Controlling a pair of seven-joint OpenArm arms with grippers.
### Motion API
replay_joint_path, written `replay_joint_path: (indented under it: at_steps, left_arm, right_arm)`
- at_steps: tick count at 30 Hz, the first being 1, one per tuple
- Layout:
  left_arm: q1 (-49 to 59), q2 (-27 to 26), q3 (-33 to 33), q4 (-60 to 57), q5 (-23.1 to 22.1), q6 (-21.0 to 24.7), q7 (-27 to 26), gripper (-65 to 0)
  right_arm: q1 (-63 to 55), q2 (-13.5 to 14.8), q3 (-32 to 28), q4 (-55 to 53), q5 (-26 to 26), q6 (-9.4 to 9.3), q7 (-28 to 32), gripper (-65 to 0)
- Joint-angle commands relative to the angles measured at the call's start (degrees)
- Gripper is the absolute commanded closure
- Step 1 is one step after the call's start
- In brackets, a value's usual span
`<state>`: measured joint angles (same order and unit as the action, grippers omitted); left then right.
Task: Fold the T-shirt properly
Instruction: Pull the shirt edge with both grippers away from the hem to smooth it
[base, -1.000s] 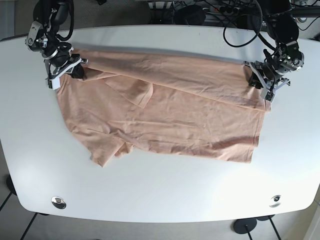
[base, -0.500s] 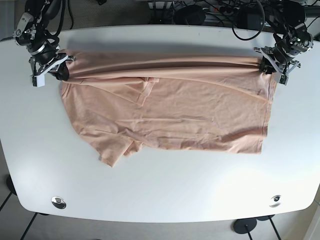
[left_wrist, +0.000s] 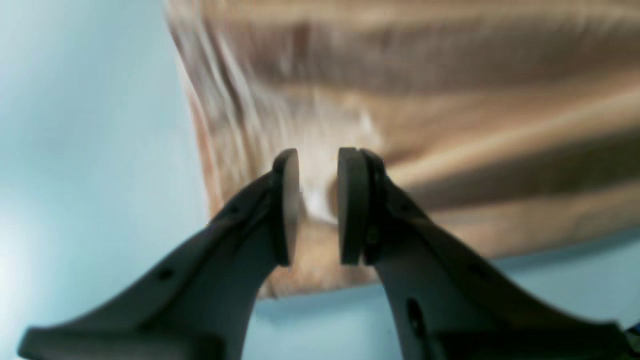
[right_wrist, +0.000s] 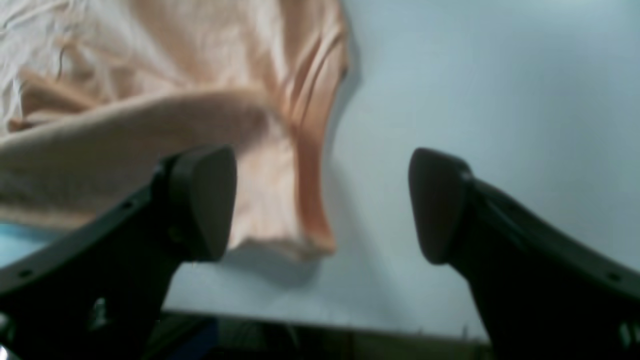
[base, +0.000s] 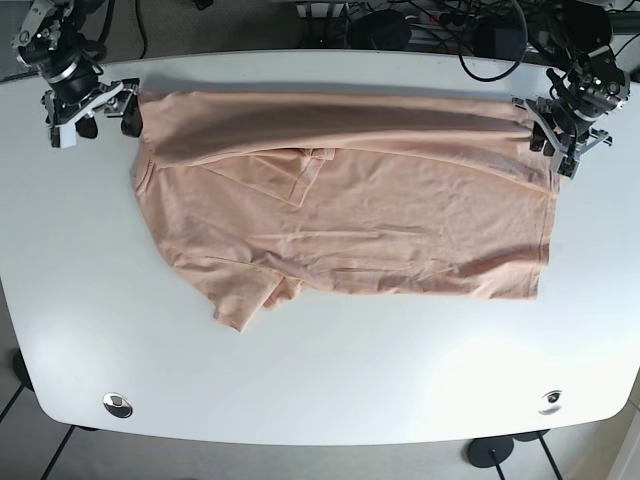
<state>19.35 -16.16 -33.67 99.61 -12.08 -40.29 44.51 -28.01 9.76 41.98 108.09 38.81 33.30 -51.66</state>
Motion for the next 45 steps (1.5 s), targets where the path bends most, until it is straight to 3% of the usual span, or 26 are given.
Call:
replay_joint_path:
  at_steps: [1,5,7,9,12,14,15,26,30,34,39,40,43,45]
  left_arm:
    - [-0.1,0.9,-1.1,3.2,-0.5,0.3,-0.9,-11.1]
    - [-0.1,2.1,-3.2,3.0,-0.2,0.3,-0.9,-11.1]
    - [0.1,2.8,-4.5,2.9,-0.2,0.3,-0.9,-11.3]
    - [-0.1,3.6,-6.8,2.7,-0.1,0.3,-0.9,-12.8]
    - [0.3,3.9,-6.7,2.5,-0.2,0.3,-0.9,-24.9]
    - [0.3,3.9,-7.3,2.3,-0.2,0.3,-0.9,-26.2]
    - [0.3,3.9,-7.3,2.1,-0.2,0.3,-0.9,-26.2]
    - [0.5,1.9,-10.7,-9.5,-0.2,0.3,-1.1,-26.0]
    - [6.5,1.9,-10.9,-9.0,-0.3,0.3,-1.1,-11.1]
    - [10.6,2.6,-14.1,-8.9,-0.4,0.3,-1.1,-11.1]
    - [11.2,3.4,-17.2,-8.5,-0.3,0.3,-1.0,-11.5]
    - [11.2,3.4,-17.2,-7.8,-0.3,0.3,-0.9,-11.7]
    - [10.9,3.5,-17.0,-3.8,-0.4,0.3,-0.9,-19.4]
    - [10.8,3.8,-16.8,-1.0,-0.6,0.3,-0.8,-22.5]
  right_arm:
    - [-1.1,-0.3,-1.2,-1.1,0.4,1.73,1.0,-51.5]
    - [-1.7,-0.3,-4.3,-6.3,0.5,1.82,1.2,-51.4]
    - [-1.7,-0.3,-5.1,-8.4,0.5,1.82,1.3,-46.3]
    - [-0.8,-0.3,-6.0,-9.7,0.4,1.82,1.3,-35.4]
    - [-0.5,-0.3,-6.6,-10.6,0.4,1.82,1.3,-15.2]
    - [0.2,-0.3,-6.6,-10.6,0.4,1.82,1.3,-3.5]
    - [0.2,-0.2,-6.7,-10.7,0.4,1.82,1.3,-1.6]
    - [0.4,0.4,-6.5,-10.5,0.4,1.82,1.3,-2.1]
    - [-1.4,0.8,-6.2,-9.9,0.4,1.82,1.3,-2.1]
    - [-5.4,1.6,-6.2,-4.9,0.4,1.73,1.3,-2.1]
    - [-7.2,2.1,-6.2,-2.5,0.4,1.21,1.1,-4.9]
    - [-7.3,2.1,-6.2,-2.3,0.4,1.21,1.1,-10.1]
    - [-7.7,1.7,-3.4,1.5,0.4,1.12,1.2,-39.5]
    - [-7.5,1.6,-2.8,3.6,0.4,1.12,1.2,-55.3]
